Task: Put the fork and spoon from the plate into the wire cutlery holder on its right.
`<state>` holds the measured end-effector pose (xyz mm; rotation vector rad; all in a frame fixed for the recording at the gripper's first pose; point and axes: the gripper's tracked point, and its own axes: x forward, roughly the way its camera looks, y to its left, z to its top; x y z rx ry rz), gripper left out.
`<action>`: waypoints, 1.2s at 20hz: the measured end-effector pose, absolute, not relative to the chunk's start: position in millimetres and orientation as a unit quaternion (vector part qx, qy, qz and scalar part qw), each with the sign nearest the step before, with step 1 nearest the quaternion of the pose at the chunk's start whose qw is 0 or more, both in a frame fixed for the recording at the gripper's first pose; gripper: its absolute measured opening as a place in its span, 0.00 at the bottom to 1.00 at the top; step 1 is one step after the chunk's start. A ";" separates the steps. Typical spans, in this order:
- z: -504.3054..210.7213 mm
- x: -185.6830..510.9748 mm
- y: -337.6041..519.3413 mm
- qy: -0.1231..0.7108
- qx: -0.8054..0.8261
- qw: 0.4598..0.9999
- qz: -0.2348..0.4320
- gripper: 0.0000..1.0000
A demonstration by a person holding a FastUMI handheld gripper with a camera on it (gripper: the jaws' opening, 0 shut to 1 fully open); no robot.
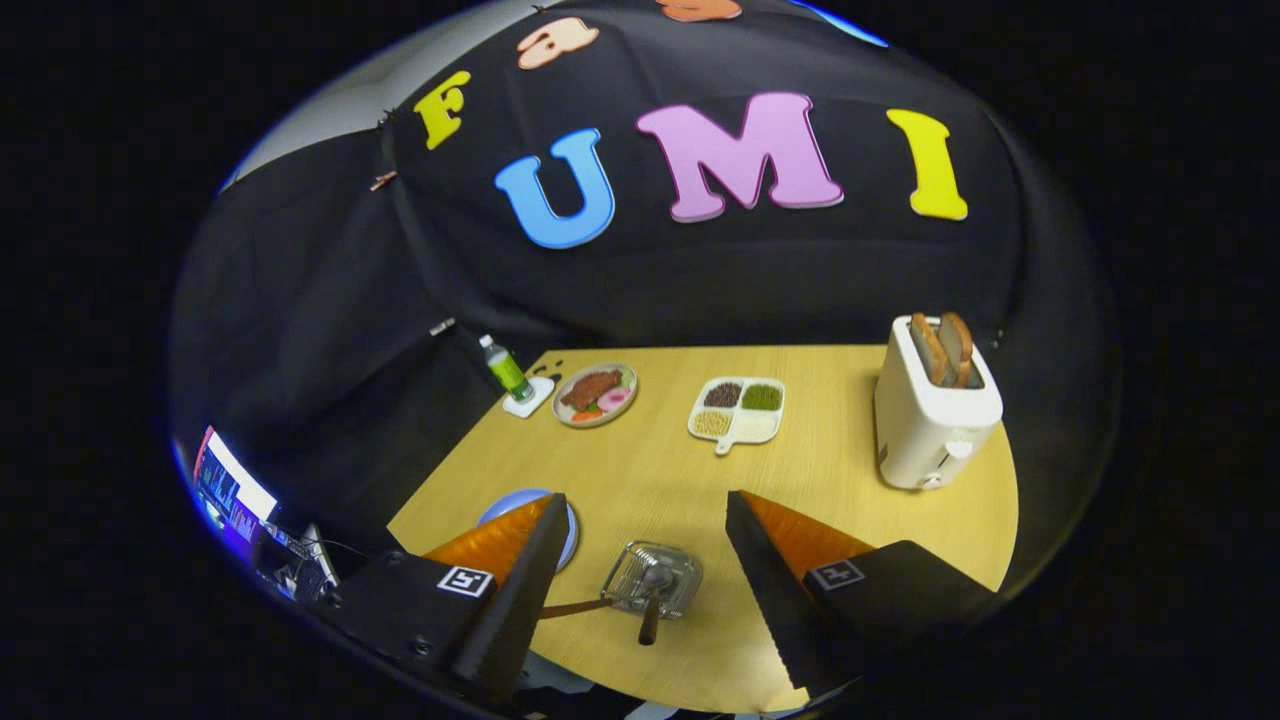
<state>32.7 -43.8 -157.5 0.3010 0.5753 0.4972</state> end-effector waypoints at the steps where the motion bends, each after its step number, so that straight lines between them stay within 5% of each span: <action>1: -144.3 35.2 -53.1 0.256 0.141 0.926 0.239 0.98; 10: -85.9 11.1 -126.6 0.144 0.124 0.957 0.217 0.98; 24: -91.8 8.5 -143.0 0.134 0.128 0.958 0.220 0.98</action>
